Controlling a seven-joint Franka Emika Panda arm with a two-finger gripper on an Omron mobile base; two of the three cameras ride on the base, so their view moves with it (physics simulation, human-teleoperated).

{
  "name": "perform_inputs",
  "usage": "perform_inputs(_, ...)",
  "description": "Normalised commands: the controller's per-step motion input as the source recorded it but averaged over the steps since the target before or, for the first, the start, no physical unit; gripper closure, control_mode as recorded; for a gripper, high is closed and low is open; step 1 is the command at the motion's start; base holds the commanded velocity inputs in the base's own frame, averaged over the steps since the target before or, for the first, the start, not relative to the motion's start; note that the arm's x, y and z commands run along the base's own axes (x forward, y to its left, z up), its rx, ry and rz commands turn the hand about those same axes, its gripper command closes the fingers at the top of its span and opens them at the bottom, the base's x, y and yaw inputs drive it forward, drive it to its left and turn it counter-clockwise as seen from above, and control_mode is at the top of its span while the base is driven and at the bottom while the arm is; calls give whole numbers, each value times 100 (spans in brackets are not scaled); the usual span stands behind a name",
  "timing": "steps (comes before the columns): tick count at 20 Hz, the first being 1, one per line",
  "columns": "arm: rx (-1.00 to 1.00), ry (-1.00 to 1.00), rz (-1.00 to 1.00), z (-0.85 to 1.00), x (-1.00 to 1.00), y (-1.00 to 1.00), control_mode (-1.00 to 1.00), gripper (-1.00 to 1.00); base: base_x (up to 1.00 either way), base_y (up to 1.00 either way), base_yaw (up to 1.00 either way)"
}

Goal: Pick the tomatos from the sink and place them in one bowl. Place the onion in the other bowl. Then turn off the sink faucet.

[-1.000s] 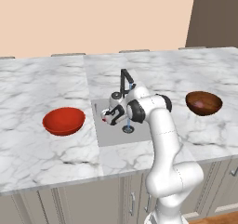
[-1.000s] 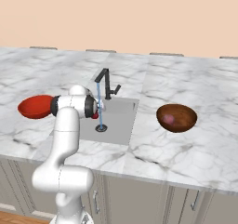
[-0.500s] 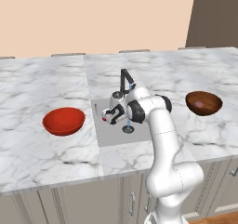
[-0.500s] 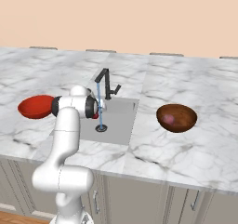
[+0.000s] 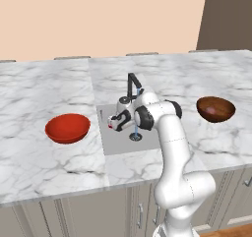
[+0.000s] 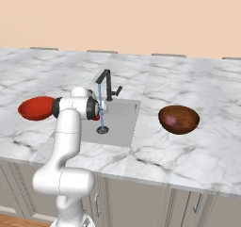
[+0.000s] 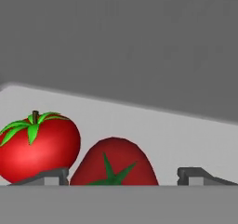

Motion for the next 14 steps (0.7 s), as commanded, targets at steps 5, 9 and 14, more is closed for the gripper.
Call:
perform_inputs(5, 0, 5, 0, -38, -4, 2, -100, -100, 0, 0, 0)
perform_inputs(9, 0, 7, 0, -50, -2, 0, -100, -100, 0, 0, 0)
perform_inputs(14, 0, 1, 0, -47, -35, 0, -100, -100, 0, 0, 0)
